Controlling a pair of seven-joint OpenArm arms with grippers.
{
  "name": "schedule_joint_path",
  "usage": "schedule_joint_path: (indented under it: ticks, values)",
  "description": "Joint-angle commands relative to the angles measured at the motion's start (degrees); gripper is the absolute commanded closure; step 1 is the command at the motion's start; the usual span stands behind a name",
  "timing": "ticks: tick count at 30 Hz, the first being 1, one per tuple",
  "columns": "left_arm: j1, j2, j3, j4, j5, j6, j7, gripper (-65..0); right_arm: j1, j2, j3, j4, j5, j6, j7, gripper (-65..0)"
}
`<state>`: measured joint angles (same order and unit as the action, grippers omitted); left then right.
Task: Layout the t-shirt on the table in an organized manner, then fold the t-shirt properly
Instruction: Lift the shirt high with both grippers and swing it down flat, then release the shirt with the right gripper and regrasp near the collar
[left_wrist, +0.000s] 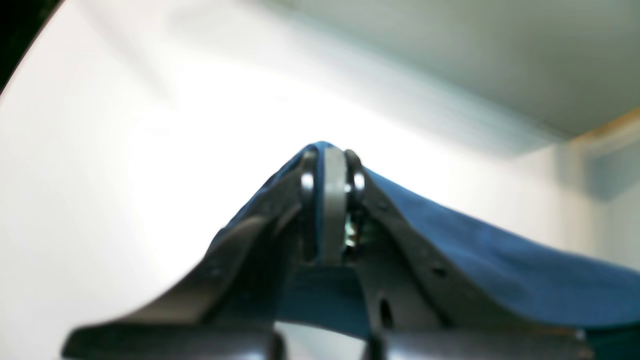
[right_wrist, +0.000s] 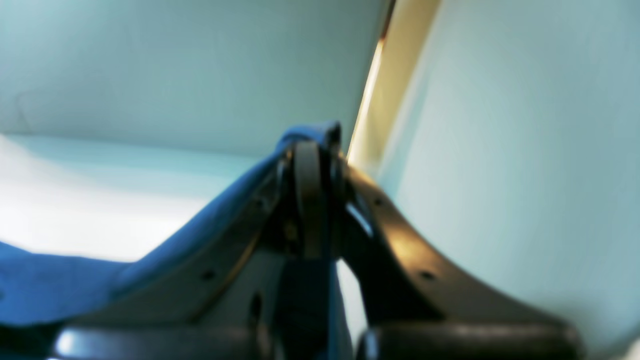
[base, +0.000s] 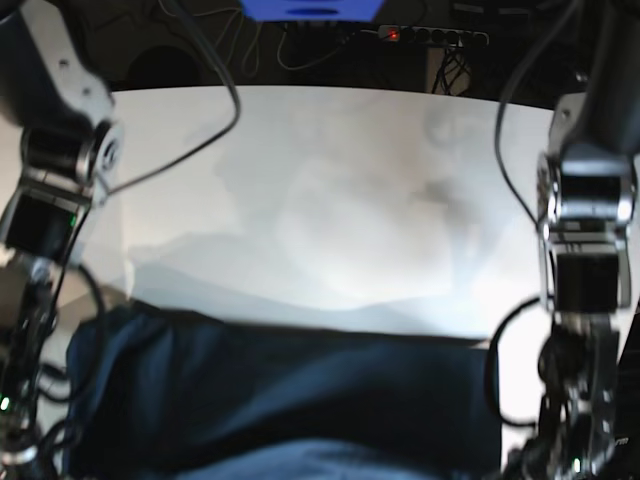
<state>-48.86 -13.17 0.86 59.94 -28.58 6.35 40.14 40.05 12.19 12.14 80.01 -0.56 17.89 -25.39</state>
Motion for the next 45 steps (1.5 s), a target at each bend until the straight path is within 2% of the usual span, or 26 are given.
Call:
schedule_joint_path:
  ticks: [1,8,12,17,21,25,27,35,39,45]
  values:
    - [-5.51,-0.77,-0.03,0.23,0.58,0.46,-1.77,-0.2,5.09,1.13,-0.67,0.12,0.34,-0.35,2.13,0.0]
    - [-19.31,-0.77,0.15,0.5,0.05,0.2,-1.5,-0.1,18.63,3.16,-1.46,0.74,0.43,-0.35,2.13,0.0]
    - [-18.52,-1.12,0.15,6.56,0.05,0.2,-0.98,-0.1,18.28,3.16,-1.37,6.01,0.51,-0.26,1.69,0.0]
    - [-7.53,-1.47,-0.03,14.21,0.14,0.2,-0.98,-0.1,4.74,2.1,-1.02,15.42,0.51,1.58,2.05,0.0]
    - [5.39,-4.02,-0.38,21.42,0.05,0.11,-1.5,-0.1,-8.8,0.17,-0.23,24.21,0.51,1.67,2.13,0.0]
    - [18.93,-3.93,-5.83,28.01,-0.04,0.02,-1.24,-0.1,-21.9,-3.53,1.97,32.12,0.51,1.67,3.01,0.0]
    - [25.26,-3.67,-8.47,30.56,-0.04,0.02,-1.06,-0.1,-29.11,-4.93,3.2,34.06,0.51,1.67,5.65,0.0]
    - [45.39,-4.11,-17.79,33.11,0.05,0.02,-1.5,-0.1,-53.81,-11.88,7.51,34.32,0.51,1.67,22.0,0.0]
    - [51.54,-4.11,-22.62,32.06,0.05,-0.06,-1.59,-0.1,-64.45,-12.93,7.59,34.32,0.51,1.67,30.79,0.0]
    - [55.76,-4.11,-24.2,30.83,0.14,-0.06,-1.59,-0.1,-74.56,-14.87,7.51,33.97,0.6,1.67,38.09,0.0]
